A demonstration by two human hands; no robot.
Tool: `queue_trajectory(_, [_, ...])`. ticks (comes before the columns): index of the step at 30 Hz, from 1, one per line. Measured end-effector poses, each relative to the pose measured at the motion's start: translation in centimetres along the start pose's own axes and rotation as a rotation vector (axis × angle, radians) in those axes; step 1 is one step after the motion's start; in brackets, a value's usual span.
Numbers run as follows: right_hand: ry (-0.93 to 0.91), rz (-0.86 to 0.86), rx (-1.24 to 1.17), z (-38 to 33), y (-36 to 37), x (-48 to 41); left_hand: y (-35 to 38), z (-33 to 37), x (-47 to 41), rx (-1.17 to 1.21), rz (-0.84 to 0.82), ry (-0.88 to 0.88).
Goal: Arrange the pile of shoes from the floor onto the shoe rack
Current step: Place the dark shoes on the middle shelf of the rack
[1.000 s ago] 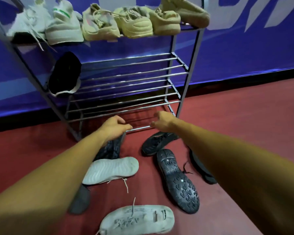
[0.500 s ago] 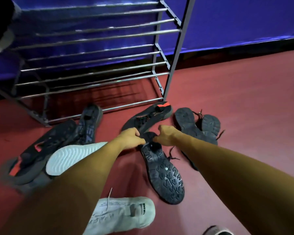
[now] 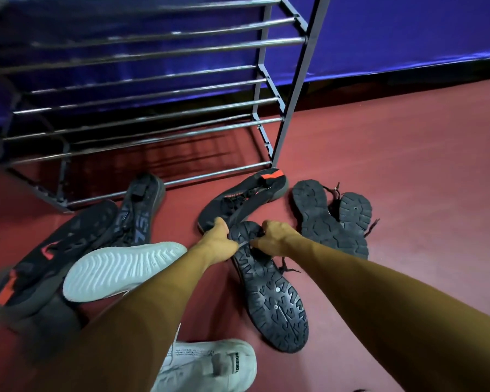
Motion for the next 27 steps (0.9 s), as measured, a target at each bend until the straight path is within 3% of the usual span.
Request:
queue_trajectory(6, [-0.043,0.166,-0.043,-3.2,-5.6,2.1,-4.7,2.8,3.6,0.087,0.152,0.109])
queue_trajectory(9, [-0.086,0.272,-0.2,-5.6,-8.7,4.6,-7.6,5.2,6.8,0.073,0.169,0.17])
queue_trajectory(16, [-0.191,0.38,-0.297,-14.7,-14.9,10.7,-19.0,7.8,15.7,0.064,0.37,0.223])
queue_trajectory(22, [-0.264,0.519,-0.251,-23.0,-18.4,14.3,-26.0,4.9,21.2,0.234,0.447,0.275])
queue_trajectory(27, [-0.418,0.498,-0.226,-28.0,-17.4,15.2,-29.5,1.3,22.1,0.271,0.491,0.286])
Point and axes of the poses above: each hand's wrist, its own x-axis away from the middle knuckle, its own y-axis out of the palm, z = x × y, the point moved 10 cm from there along -x, towards the middle knuckle, and after that the axes turned 10 degrees about -y, right-handed, at the moved point
